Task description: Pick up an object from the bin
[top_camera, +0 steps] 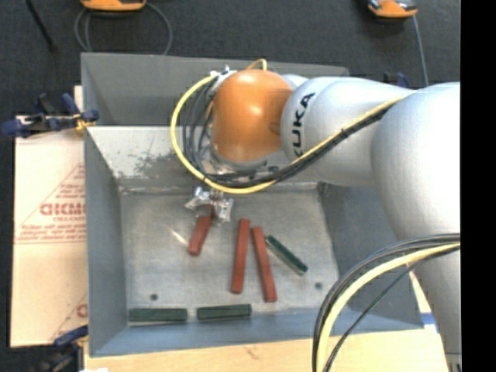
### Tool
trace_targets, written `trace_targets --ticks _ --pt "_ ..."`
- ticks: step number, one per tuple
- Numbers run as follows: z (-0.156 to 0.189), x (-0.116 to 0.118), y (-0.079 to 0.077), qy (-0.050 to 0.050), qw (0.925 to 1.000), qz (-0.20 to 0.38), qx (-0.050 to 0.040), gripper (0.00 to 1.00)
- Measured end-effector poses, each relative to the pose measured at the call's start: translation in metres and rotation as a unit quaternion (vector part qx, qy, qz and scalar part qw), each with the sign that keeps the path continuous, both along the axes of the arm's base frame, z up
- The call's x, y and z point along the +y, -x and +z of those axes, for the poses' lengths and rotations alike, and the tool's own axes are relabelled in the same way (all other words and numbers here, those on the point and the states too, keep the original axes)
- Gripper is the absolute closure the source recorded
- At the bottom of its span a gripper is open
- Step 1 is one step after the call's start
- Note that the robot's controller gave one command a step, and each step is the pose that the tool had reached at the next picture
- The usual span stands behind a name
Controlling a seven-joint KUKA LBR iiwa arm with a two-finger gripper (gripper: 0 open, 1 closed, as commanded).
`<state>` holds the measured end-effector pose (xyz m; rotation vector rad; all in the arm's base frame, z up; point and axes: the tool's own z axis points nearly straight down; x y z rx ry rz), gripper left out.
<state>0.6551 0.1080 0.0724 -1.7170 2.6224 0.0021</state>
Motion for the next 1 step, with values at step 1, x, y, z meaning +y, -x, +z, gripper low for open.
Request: trace_targets --ticks 1 --pt "0.1649 0.0087 0.0125 0.003 0.9885 0.151 -0.0035 1.0"
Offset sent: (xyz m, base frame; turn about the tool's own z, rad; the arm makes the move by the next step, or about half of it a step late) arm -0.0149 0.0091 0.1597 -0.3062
